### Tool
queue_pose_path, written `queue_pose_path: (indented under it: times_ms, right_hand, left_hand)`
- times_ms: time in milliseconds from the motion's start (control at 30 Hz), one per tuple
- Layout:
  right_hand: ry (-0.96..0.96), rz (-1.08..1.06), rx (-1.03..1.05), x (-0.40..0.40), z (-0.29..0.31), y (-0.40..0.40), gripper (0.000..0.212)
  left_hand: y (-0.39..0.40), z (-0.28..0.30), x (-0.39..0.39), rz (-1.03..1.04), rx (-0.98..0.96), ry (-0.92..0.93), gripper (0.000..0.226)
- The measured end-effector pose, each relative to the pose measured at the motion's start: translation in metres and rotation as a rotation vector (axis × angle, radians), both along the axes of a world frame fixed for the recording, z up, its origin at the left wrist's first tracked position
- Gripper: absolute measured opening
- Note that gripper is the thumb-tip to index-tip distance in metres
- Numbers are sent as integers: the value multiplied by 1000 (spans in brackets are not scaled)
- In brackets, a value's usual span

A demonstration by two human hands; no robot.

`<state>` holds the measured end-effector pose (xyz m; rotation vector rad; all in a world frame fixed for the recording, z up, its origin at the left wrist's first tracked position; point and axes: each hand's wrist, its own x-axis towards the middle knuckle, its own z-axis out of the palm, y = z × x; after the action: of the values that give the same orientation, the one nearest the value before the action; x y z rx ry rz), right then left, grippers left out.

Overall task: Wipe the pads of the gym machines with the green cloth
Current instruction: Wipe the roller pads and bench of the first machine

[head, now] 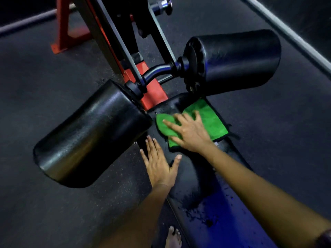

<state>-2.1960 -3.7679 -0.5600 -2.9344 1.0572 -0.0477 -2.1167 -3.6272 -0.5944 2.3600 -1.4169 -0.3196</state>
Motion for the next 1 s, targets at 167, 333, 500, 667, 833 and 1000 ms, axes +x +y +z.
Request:
queue_pose_path:
  times_ms: [167,333,500,667,833,1000]
  right_hand:
    - [-75,-404,132,26,5,9,50]
    - [-9,53,94,33,-3,2,51]
    - [48,-213,138,33,7,-24,52]
    - [23,-646,317,25,8,-47,51]
    - [-63,-951,376,-10,12,-33,55]
    - [-34,-897,304,-65,18,28,63]
  left_hand:
    - [1,-1,0,-5,27,-4,97]
    - [1,-2,1,-6,21,-9,95]
    - [0,-4,-1,-4,4,-10,96]
    - [1,-5,-1,-2,4,-14,97]
    - [2,-3,-1,-13,23,17,99]
    - [0,2,0,-15,28,42,102]
